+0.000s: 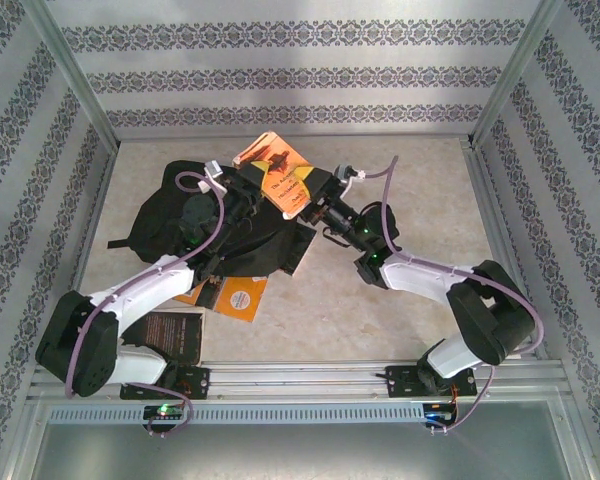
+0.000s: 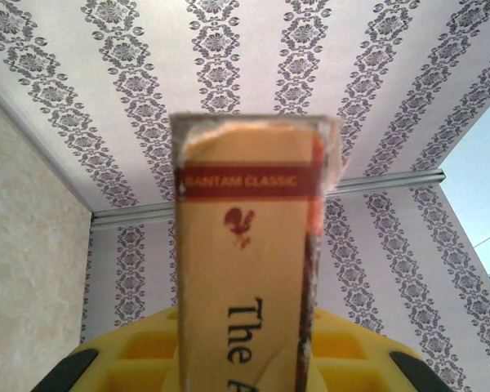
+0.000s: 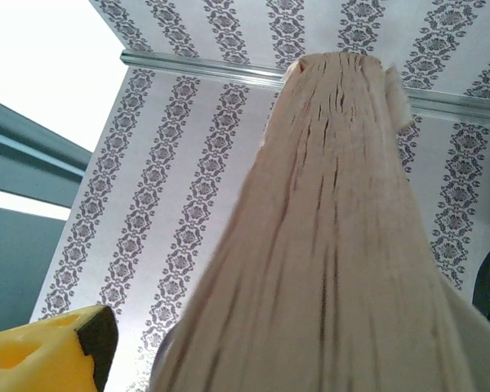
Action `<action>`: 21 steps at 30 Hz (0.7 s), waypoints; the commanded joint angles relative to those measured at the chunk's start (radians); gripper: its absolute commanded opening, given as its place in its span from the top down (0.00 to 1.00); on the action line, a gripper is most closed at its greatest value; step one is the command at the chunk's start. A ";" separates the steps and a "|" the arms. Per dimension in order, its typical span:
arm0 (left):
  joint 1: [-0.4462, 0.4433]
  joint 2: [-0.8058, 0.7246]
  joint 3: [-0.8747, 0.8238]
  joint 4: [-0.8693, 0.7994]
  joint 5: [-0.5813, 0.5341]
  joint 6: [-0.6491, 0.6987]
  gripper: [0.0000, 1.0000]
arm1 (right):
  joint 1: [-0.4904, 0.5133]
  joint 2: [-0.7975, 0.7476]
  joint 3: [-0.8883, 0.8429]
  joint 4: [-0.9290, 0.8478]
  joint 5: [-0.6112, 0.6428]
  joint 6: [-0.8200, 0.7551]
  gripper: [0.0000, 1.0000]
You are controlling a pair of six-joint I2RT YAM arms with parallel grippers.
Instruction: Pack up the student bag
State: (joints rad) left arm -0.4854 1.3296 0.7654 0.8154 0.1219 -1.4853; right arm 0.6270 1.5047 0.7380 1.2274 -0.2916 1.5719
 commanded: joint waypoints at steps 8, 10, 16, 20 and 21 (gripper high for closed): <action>-0.005 -0.045 0.001 -0.011 -0.035 0.037 1.00 | -0.020 -0.107 -0.066 0.046 0.014 -0.046 0.25; -0.006 -0.041 0.002 -0.012 -0.030 0.035 1.00 | -0.018 -0.107 -0.056 0.046 0.004 -0.054 0.27; -0.007 -0.044 -0.003 -0.018 -0.025 0.037 1.00 | -0.007 -0.103 -0.018 -0.016 -0.011 -0.110 0.41; -0.007 -0.053 -0.007 -0.037 -0.027 0.048 1.00 | -0.006 -0.118 -0.015 -0.095 0.003 -0.146 0.40; -0.007 -0.054 -0.008 -0.043 -0.027 0.051 1.00 | -0.005 -0.125 -0.011 -0.128 0.003 -0.161 0.39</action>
State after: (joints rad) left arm -0.4850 1.3064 0.7647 0.7757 0.0959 -1.4666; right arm 0.6178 1.4204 0.6872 1.1255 -0.2955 1.4796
